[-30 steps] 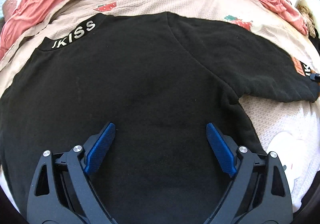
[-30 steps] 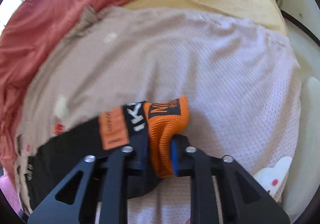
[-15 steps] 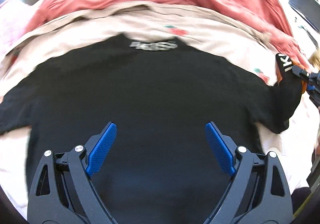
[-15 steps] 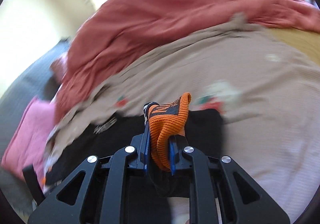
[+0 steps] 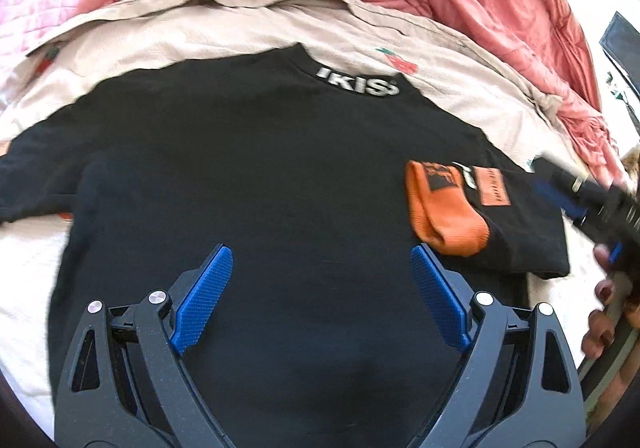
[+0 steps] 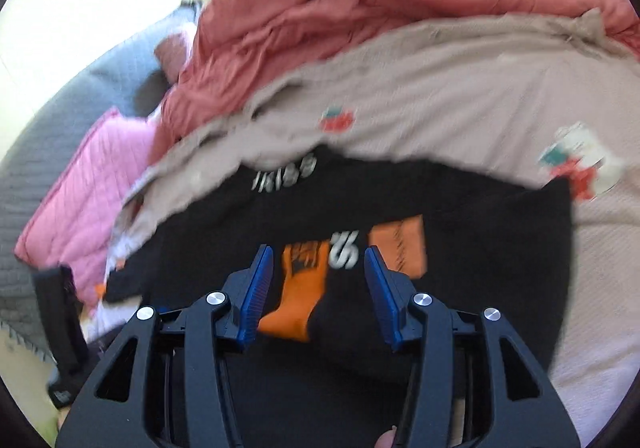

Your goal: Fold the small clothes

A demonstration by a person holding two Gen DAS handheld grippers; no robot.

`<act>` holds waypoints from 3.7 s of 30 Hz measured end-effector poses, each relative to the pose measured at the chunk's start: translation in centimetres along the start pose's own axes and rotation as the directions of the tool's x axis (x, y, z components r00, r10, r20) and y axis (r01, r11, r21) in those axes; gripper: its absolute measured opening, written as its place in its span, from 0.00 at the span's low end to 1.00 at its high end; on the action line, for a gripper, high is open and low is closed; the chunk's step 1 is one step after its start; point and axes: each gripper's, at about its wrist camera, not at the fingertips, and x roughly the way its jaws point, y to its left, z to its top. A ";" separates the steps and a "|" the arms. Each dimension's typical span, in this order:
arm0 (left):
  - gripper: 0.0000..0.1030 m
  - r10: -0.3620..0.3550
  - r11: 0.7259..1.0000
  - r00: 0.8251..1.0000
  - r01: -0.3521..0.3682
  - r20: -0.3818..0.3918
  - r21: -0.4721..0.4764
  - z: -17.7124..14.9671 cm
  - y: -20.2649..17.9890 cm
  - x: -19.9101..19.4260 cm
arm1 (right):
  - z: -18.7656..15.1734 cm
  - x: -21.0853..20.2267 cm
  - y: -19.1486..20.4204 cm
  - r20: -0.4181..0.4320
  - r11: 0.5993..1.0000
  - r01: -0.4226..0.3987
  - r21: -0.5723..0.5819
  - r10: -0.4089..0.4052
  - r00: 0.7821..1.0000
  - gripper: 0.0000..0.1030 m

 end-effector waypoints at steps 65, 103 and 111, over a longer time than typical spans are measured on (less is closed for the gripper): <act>0.21 0.204 0.977 0.979 -0.204 -0.006 -0.062 6.6 12.0 1.1 | -4.7 6.3 1.0 -0.152 0.927 0.237 -0.291 -0.289 0.945 0.49; 0.45 0.110 0.992 0.993 -0.108 -0.039 0.065 3.0 5.4 1.4 | -3.8 5.1 2.0 -0.140 0.941 0.219 -0.257 -0.260 0.955 0.78; 0.58 0.127 0.990 0.992 -0.127 -0.007 0.059 3.0 5.4 -1.1 | -3.3 3.6 3.2 -0.074 0.944 0.199 -0.264 -0.226 0.971 0.88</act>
